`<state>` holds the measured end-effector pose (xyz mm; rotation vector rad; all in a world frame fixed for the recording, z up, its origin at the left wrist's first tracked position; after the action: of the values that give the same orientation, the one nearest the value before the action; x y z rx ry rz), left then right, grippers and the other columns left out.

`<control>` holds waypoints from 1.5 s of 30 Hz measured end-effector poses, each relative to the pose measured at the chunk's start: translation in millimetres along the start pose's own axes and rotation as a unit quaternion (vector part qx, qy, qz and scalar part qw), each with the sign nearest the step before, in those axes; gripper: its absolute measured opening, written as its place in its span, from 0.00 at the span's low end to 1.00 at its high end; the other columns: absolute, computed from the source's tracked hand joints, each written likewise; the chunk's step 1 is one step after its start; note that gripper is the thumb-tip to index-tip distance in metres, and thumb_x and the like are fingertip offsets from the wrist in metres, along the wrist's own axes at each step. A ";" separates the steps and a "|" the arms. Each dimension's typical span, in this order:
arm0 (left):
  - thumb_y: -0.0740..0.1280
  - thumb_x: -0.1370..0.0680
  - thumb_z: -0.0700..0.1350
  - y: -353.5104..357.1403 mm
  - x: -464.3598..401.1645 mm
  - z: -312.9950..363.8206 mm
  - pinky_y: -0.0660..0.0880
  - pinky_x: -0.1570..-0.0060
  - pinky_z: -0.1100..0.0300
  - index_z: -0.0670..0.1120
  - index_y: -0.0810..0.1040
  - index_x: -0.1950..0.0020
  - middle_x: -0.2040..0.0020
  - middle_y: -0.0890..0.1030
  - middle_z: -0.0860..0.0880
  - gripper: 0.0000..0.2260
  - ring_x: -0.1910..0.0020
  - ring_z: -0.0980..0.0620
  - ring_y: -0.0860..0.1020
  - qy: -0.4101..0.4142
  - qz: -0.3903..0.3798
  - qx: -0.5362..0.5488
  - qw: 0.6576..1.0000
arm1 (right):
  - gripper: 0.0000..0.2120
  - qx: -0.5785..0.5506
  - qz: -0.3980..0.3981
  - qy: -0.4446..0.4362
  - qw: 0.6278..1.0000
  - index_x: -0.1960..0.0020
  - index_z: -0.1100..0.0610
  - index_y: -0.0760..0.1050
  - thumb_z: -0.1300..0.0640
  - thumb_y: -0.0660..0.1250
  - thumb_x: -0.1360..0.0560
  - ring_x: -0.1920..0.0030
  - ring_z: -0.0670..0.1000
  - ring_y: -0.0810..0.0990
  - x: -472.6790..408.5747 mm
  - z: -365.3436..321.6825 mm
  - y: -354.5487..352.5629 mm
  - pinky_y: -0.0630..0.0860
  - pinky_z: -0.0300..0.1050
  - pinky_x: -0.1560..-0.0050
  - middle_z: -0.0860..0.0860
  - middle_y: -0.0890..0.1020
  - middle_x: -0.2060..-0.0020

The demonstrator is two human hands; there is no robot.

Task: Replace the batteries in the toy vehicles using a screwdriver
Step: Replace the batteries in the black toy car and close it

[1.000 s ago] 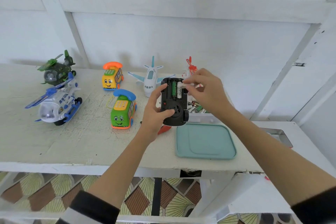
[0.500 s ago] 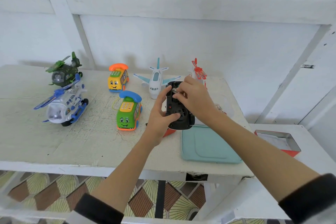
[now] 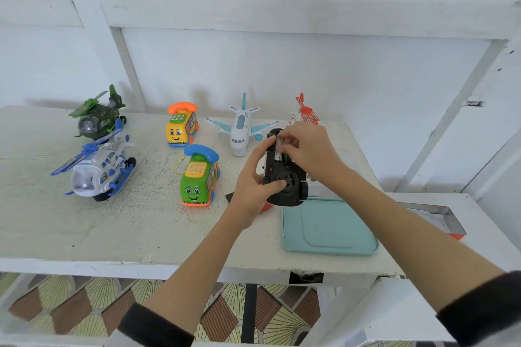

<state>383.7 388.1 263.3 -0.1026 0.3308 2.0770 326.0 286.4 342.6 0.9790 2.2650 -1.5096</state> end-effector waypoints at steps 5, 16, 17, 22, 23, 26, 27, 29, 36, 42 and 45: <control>0.66 0.32 0.29 1.0 0.2 -0.1 0.79 0.44 0.47 0.53 0.67 0.28 0.38 0.78 0.64 0.36 0.43 0.48 0.82 -0.001 0.007 0.009 1.000 | 0.09 0.034 -0.059 -0.012 0.998 0.54 0.66 0.82 0.65 0.73 0.33 0.60 0.52 0.69 1.2 -3.7 3.9 0.63 0.40 0.58 0.61 0.76 0.60; 0.66 0.33 0.31 -0.8 7.9 3.7 0.81 0.48 0.48 0.59 0.70 0.33 0.40 0.78 0.66 0.34 0.46 0.44 0.82 -0.001 0.028 0.008 1.000 | 0.08 0.068 -0.117 -0.032 0.990 0.52 0.66 0.79 0.64 0.70 0.30 0.57 0.50 0.68 0.1 -10.2 14.9 0.60 0.36 0.57 0.52 0.68 0.59; 0.66 0.33 0.31 -2.3 8.7 5.1 0.81 0.48 0.47 0.60 0.70 0.33 0.39 0.78 0.65 0.34 0.45 0.43 0.82 0.001 0.030 0.008 1.000 | 0.08 0.066 -0.117 -0.035 0.990 0.51 0.66 0.80 0.64 0.70 0.30 0.57 0.50 0.68 -0.9 -11.9 15.1 0.60 0.36 0.57 0.52 0.68 0.59; 0.67 0.32 0.31 -23.8 21.0 22.6 0.81 0.50 0.48 0.58 0.69 0.32 0.41 0.79 0.66 0.34 0.46 0.46 0.82 0.024 0.054 -0.015 0.998 | 0.07 -0.040 -0.010 -0.064 0.997 0.53 0.64 0.81 0.67 0.71 0.31 0.66 0.47 0.70 -4.7 -27.0 -6.1 0.66 0.29 0.61 0.53 0.73 0.61; 0.67 0.32 0.31 -34.0 25.9 27.4 0.82 0.52 0.51 0.57 0.69 0.32 0.42 0.79 0.67 0.34 0.47 0.50 0.83 0.033 0.071 -0.018 0.997 | 0.06 -0.068 0.026 -0.065 0.995 0.54 0.63 0.81 0.67 0.71 0.31 0.66 0.45 0.71 -3.5 -27.3 -12.5 0.69 0.29 0.61 0.52 0.75 0.61; 0.68 0.30 0.27 -69.0 44.3 39.2 0.81 0.54 0.55 0.57 0.68 0.31 0.42 0.79 0.67 0.34 0.48 0.52 0.83 0.052 0.118 -0.021 0.991 | 0.04 -0.106 0.040 -0.015 0.993 0.56 0.61 0.80 0.67 0.71 0.31 0.66 0.45 0.73 2.9 -18.1 -12.3 0.70 0.31 0.62 0.50 0.76 0.63; 0.68 0.30 0.27 -79.4 49.9 41.8 0.81 0.54 0.55 0.58 0.68 0.32 0.41 0.79 0.66 0.35 0.47 0.51 0.83 0.055 0.131 -0.024 0.990 | 0.04 -0.109 0.008 0.013 0.994 0.57 0.61 0.80 0.67 0.70 0.30 0.67 0.44 0.72 5.9 -12.8 -4.1 0.70 0.30 0.62 0.50 0.77 0.63; 0.68 0.29 0.26 -95.4 60.6 45.6 0.81 0.54 0.56 0.58 0.69 0.32 0.37 0.77 0.63 0.35 0.46 0.51 0.82 0.063 0.158 -0.029 0.985 | 0.04 -0.105 -0.077 0.053 0.990 0.56 0.62 0.81 0.68 0.70 0.30 0.67 0.45 0.73 14.3 -4.6 19.6 0.69 0.29 0.62 0.49 0.78 0.65; 0.68 0.32 0.32 -116.9 91.8 47.4 0.81 0.51 0.54 0.58 0.69 0.32 0.32 0.74 0.58 0.34 0.43 0.49 0.81 0.072 0.210 -0.030 0.975 | 0.05 -0.009 -0.258 0.070 0.964 0.53 0.62 0.81 0.62 0.68 0.27 0.59 0.48 0.77 28.8 0.1 97.5 0.69 0.33 0.58 0.53 0.82 0.58; 0.67 0.28 0.25 -126.6 113.6 46.6 0.81 0.47 0.50 0.56 0.68 0.29 0.37 0.78 0.63 0.35 0.42 0.48 0.81 0.058 0.239 -0.036 0.969 | 0.19 0.088 -0.348 0.104 0.927 0.42 0.62 0.71 0.52 0.69 0.27 0.46 0.58 0.74 31.1 1.9 140.3 0.68 0.45 0.51 0.59 0.75 0.47; 0.64 0.26 0.23 -131.3 120.2 48.9 0.81 0.48 0.52 0.55 0.66 0.28 0.41 0.79 0.66 0.35 0.44 0.51 0.82 0.057 0.252 -0.051 0.965 | 0.20 0.085 -0.351 0.094 0.928 0.41 0.60 0.70 0.52 0.69 0.27 0.47 0.58 0.73 31.6 0.4 147.7 0.66 0.45 0.55 0.60 0.75 0.47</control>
<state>438.9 564.2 260.1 -0.2182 0.3450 2.5998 398.5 333.7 218.8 0.3465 2.8449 -1.9726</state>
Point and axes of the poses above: each hand's wrist, its own x-axis away from the middle knuckle, its own y-axis out of the palm, z = x × y, the point moved 5 cm from there along -x, towards the middle knuckle
